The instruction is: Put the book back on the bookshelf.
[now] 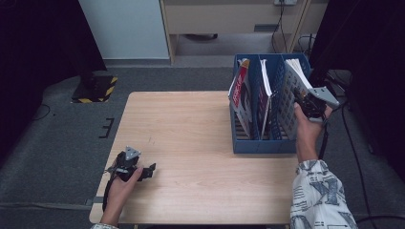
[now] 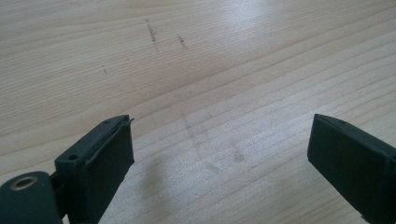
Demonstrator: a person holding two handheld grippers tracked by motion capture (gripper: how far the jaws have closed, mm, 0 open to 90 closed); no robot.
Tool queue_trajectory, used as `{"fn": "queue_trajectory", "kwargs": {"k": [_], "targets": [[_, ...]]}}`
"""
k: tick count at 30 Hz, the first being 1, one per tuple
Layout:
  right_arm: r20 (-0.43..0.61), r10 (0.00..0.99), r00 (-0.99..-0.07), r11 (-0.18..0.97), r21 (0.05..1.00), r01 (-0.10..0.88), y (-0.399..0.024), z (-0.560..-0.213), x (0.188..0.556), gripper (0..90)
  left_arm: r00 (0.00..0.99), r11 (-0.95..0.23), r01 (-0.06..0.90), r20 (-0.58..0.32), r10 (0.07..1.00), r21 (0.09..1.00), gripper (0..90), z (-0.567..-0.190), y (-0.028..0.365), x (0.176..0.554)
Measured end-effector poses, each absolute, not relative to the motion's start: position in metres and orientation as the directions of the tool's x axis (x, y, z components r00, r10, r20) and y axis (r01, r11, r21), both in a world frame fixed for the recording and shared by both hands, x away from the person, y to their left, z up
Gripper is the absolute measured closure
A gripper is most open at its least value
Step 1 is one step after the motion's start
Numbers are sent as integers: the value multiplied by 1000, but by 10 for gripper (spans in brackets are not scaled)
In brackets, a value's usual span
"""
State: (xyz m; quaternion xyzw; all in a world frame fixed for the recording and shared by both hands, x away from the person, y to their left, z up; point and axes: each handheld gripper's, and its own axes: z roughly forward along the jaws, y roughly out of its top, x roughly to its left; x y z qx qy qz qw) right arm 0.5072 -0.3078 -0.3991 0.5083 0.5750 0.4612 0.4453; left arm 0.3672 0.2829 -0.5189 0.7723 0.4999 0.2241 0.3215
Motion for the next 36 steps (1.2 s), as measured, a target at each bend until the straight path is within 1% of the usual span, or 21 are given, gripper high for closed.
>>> {"fn": "queue_trajectory", "kwargs": {"k": [2, 11, 22, 28, 30, 32, 33, 34, 36], "targets": [[-40, 995, -90, 55, 983, 173, -308, -400, 507, 730, 400, -294, 629, 25, 916, 720, 67, -519, 283, 367], [-88, 990, -114, 107, 979, 176, -296, -404, 500, 722, 401, -298, 628, 30, 916, 719, 67, -519, 282, 366], [-78, 990, -119, 101, 975, 196, -288, -404, 499, 699, 393, -286, 628, 23, 919, 724, 67, -517, 286, 366], [-66, 991, -115, 89, 974, 206, -289, -405, 498, 661, 396, -290, 629, 24, 918, 721, 67, -518, 285, 365], [-52, 991, -123, 77, 974, 214, -290, -405, 497, 625, 396, -290, 628, 23, 918, 722, 67, -518, 285, 365], [-52, 991, -126, 78, 974, 214, -290, -405, 497, 614, 397, -290, 629, 24, 918, 722, 67, -518, 285, 365], [-47, 991, -128, 74, 974, 213, -290, -406, 496, 571, 397, -291, 630, 24, 917, 720, 67, -518, 285, 365], [-47, 991, -128, 74, 974, 213, -290, -406, 496, 571, 397, -291, 630, 24, 917, 720, 67, -518, 285, 365], [-40, 990, -133, 68, 974, 216, -291, -405, 496, 542, 399, -293, 630, 23, 917, 719, 67, -518, 284, 365]]}}
